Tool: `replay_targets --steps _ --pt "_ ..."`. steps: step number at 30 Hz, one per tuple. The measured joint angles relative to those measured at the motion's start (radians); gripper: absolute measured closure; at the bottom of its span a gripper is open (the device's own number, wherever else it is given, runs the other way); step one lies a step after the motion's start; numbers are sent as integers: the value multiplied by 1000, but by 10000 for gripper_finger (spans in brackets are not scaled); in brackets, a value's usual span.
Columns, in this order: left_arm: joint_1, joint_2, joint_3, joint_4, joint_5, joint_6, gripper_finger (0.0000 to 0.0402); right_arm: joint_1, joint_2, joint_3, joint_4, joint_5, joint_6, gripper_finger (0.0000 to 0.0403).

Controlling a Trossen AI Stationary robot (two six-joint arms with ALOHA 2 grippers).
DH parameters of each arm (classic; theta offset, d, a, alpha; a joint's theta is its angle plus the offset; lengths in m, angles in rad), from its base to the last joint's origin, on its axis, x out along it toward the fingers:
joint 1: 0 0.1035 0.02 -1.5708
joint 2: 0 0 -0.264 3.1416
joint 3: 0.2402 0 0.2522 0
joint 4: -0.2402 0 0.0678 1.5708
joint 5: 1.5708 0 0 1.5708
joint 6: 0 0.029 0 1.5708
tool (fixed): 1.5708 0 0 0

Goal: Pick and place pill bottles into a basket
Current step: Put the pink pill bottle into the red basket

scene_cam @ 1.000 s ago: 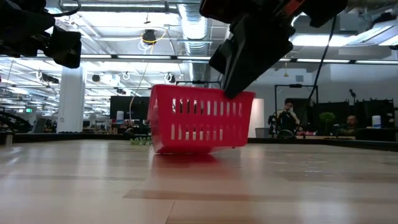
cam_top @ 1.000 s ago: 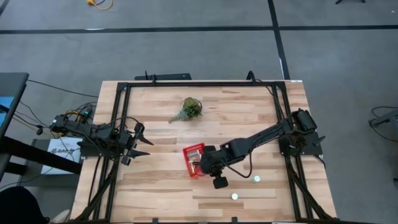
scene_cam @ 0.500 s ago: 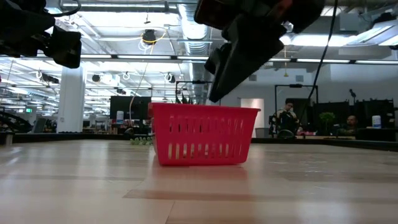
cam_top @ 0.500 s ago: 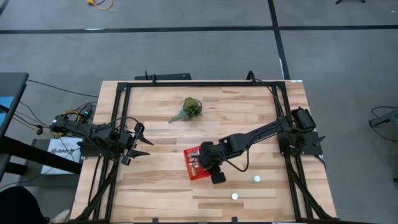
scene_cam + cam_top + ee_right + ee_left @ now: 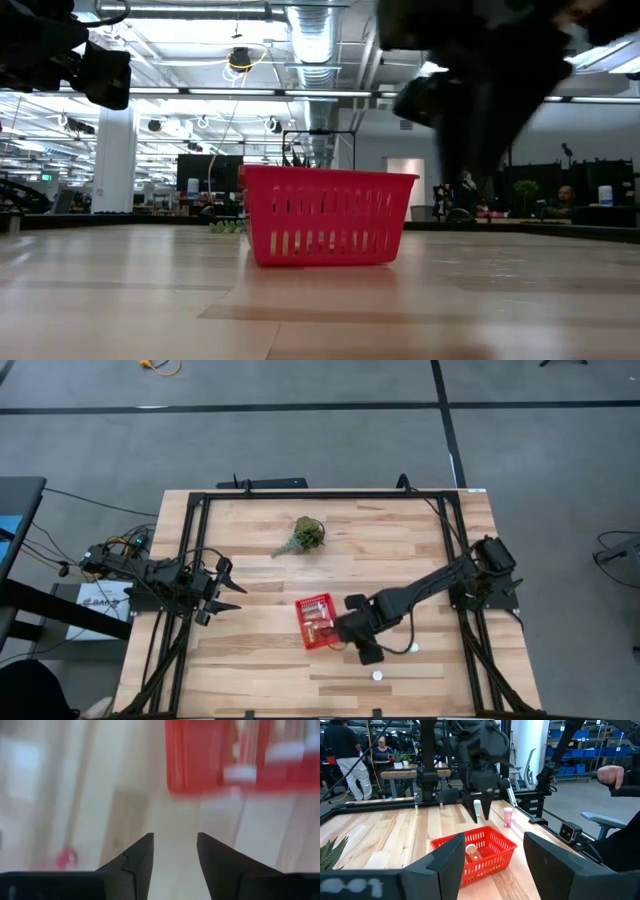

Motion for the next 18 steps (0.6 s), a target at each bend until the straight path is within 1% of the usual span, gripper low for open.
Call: replay_targets --steps 4,7,10,12,15,18 --pt "0 0 0 0 0 0 210 52 -2 0 -38 29 49 271" --pt "0 0 0 0 0 0 210 90 -38 -1 -32 35 65 276" --pt "0 0 0 0 0 0 210 123 -83 -1 -51 70 88 280" --pt "0 0 0 0 0 0 210 146 -135 -6 -44 111 92 282" --pt "0 0 0 0 0 0 210 178 -239 -45 -7 201 93 282" --pt "0 0 0 0 0 0 210 199 -346 -130 99 273 83 282"
